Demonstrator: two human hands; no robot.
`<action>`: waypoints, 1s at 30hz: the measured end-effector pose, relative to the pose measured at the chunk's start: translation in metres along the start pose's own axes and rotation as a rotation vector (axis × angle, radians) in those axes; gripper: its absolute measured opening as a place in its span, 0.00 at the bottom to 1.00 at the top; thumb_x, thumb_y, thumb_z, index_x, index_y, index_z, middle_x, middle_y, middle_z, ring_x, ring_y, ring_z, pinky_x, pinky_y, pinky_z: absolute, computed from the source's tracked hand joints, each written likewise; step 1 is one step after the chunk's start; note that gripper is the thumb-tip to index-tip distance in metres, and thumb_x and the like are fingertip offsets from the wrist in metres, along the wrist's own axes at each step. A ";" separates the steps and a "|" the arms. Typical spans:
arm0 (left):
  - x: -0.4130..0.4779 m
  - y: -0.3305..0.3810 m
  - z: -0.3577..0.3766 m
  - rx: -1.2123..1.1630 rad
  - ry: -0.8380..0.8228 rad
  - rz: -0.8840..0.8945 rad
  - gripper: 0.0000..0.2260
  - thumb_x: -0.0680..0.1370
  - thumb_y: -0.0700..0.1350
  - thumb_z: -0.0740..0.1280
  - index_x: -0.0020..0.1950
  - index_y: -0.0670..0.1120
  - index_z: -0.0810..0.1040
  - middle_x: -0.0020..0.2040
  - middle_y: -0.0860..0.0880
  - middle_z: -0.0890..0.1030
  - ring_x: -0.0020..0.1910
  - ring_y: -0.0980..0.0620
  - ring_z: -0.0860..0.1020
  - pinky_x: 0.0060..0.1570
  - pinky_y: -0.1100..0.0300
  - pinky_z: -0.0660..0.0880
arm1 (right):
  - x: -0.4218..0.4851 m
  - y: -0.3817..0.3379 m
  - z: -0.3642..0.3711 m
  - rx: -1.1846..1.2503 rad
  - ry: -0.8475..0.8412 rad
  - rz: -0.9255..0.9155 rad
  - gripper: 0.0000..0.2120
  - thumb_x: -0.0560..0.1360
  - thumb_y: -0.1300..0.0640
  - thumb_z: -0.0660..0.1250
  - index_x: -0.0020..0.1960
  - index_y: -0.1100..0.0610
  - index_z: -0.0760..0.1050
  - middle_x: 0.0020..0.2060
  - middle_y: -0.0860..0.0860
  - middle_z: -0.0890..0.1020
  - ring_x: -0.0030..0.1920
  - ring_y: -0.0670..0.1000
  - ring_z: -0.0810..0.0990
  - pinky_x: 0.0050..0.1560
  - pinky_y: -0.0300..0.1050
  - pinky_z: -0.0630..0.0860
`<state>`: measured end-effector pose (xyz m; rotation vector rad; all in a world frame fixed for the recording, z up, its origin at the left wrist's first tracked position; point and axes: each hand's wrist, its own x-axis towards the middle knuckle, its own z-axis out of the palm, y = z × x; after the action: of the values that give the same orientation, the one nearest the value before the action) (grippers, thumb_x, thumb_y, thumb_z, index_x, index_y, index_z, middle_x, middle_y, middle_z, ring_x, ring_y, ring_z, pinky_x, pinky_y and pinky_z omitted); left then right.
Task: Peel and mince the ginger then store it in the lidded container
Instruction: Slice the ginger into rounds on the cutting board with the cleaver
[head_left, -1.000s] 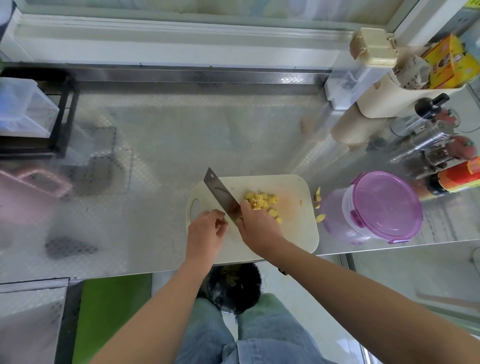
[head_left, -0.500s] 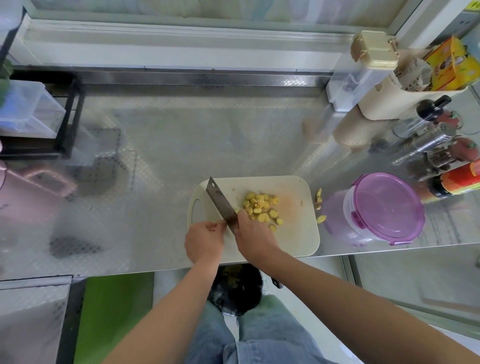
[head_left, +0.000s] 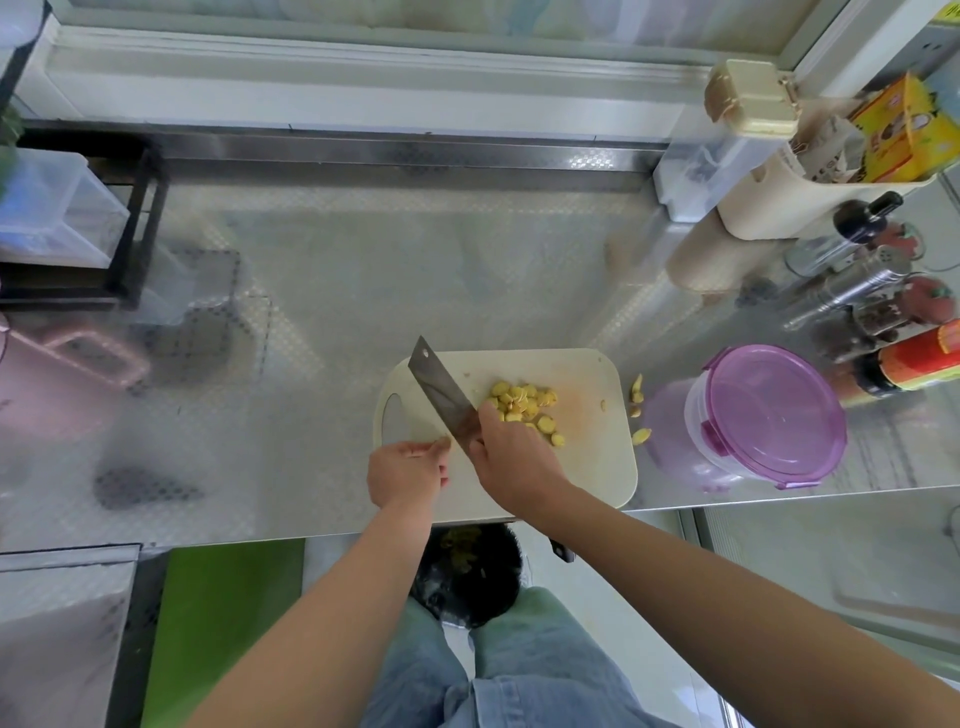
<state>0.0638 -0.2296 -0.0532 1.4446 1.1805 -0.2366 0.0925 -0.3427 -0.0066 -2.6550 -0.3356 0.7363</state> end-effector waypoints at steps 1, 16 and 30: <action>0.002 -0.001 0.001 0.009 0.005 0.002 0.08 0.71 0.44 0.76 0.35 0.45 0.81 0.32 0.44 0.82 0.31 0.47 0.82 0.46 0.52 0.82 | -0.001 0.000 -0.001 -0.013 -0.007 -0.005 0.05 0.81 0.58 0.55 0.48 0.55 0.58 0.36 0.53 0.71 0.36 0.57 0.70 0.32 0.46 0.61; 0.018 -0.011 0.010 0.226 0.033 0.118 0.04 0.70 0.49 0.76 0.39 0.49 0.85 0.38 0.48 0.85 0.41 0.45 0.84 0.49 0.50 0.80 | 0.002 0.003 0.004 -0.089 -0.046 -0.024 0.07 0.82 0.57 0.55 0.48 0.54 0.58 0.34 0.50 0.69 0.31 0.53 0.68 0.26 0.44 0.57; 0.018 -0.015 0.006 0.176 -0.017 0.155 0.12 0.71 0.44 0.75 0.29 0.53 0.79 0.33 0.48 0.84 0.37 0.46 0.83 0.47 0.47 0.81 | 0.022 -0.008 0.022 -0.084 -0.048 0.021 0.07 0.80 0.61 0.55 0.49 0.55 0.57 0.35 0.53 0.72 0.37 0.58 0.73 0.29 0.46 0.62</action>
<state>0.0639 -0.2286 -0.0776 1.6762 1.0488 -0.2496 0.0981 -0.3227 -0.0305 -2.7269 -0.3603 0.8108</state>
